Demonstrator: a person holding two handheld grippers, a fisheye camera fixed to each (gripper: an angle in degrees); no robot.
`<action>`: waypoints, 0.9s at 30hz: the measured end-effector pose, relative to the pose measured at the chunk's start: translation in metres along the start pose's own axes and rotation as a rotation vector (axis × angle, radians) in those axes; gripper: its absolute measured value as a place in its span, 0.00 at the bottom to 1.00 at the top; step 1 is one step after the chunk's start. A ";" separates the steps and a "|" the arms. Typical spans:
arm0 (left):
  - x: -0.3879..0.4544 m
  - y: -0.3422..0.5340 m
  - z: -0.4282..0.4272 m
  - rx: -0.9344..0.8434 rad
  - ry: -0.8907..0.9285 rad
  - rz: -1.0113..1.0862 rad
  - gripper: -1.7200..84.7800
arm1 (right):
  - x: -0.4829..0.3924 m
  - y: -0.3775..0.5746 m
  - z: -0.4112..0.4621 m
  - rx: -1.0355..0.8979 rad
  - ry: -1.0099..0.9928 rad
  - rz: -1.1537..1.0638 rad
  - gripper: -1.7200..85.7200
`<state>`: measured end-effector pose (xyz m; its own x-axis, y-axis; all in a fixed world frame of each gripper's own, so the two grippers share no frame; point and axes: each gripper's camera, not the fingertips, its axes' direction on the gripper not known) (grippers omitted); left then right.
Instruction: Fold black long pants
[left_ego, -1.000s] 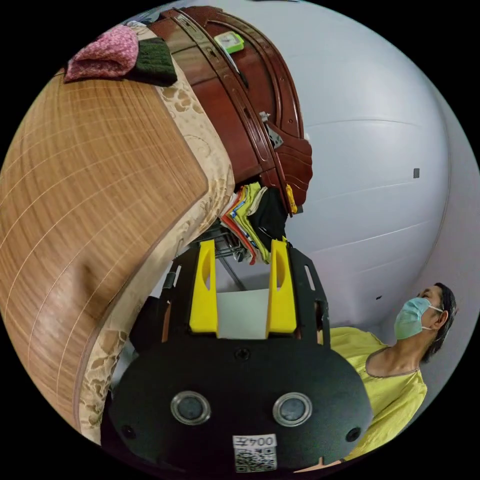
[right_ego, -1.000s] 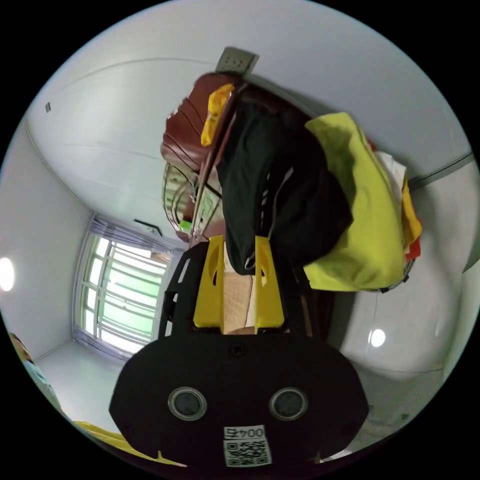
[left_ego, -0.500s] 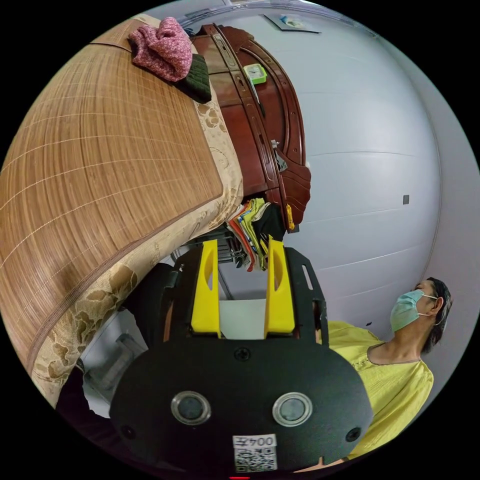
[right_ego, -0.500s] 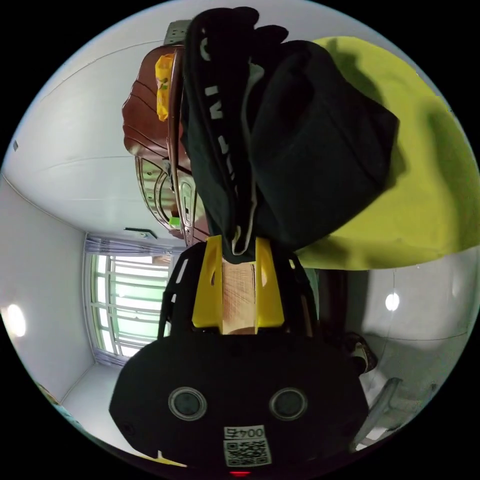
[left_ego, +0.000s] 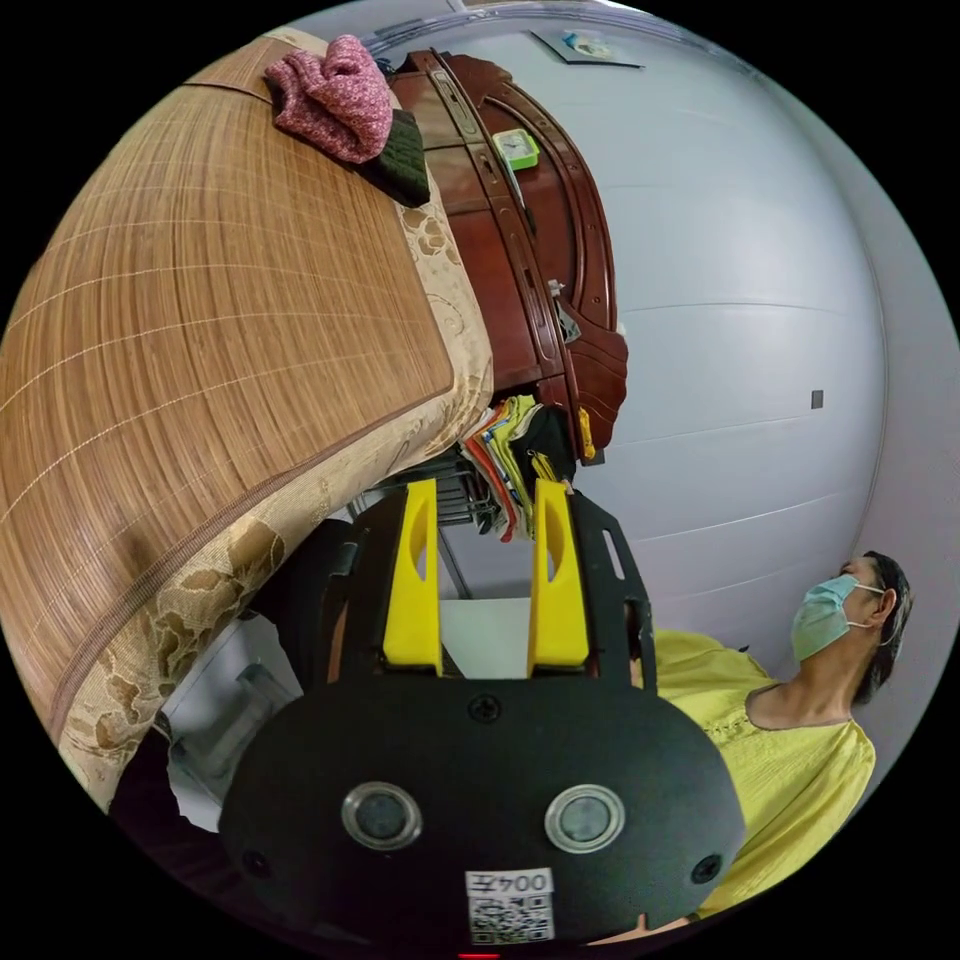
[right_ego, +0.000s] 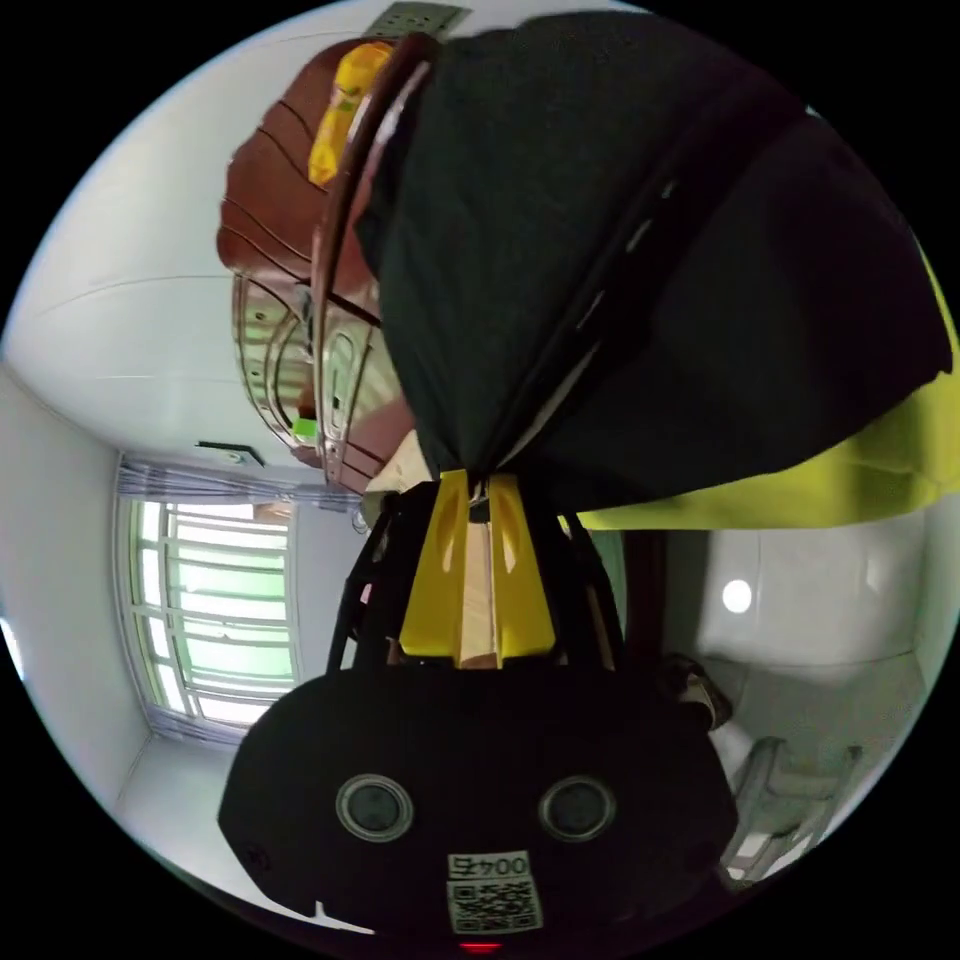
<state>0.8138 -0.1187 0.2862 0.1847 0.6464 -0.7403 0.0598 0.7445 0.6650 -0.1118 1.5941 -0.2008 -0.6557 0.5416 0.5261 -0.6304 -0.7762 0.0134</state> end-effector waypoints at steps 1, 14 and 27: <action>-0.002 0.008 -0.004 -0.006 -0.010 0.011 0.17 | -0.001 0.011 0.010 0.013 0.025 -0.025 0.09; -0.031 0.124 -0.088 0.057 -0.474 0.096 0.14 | -0.101 0.266 0.242 -0.478 0.209 -0.733 0.01; -0.123 0.279 -0.169 0.072 -1.225 0.002 0.03 | -0.166 0.636 0.555 -0.842 0.463 -1.409 0.01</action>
<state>0.6417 0.0378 0.5462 0.9825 0.0343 -0.1832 0.1056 0.7076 0.6986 -0.1730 0.8313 0.1919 0.5992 0.7678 0.2267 -0.7142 0.6406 -0.2821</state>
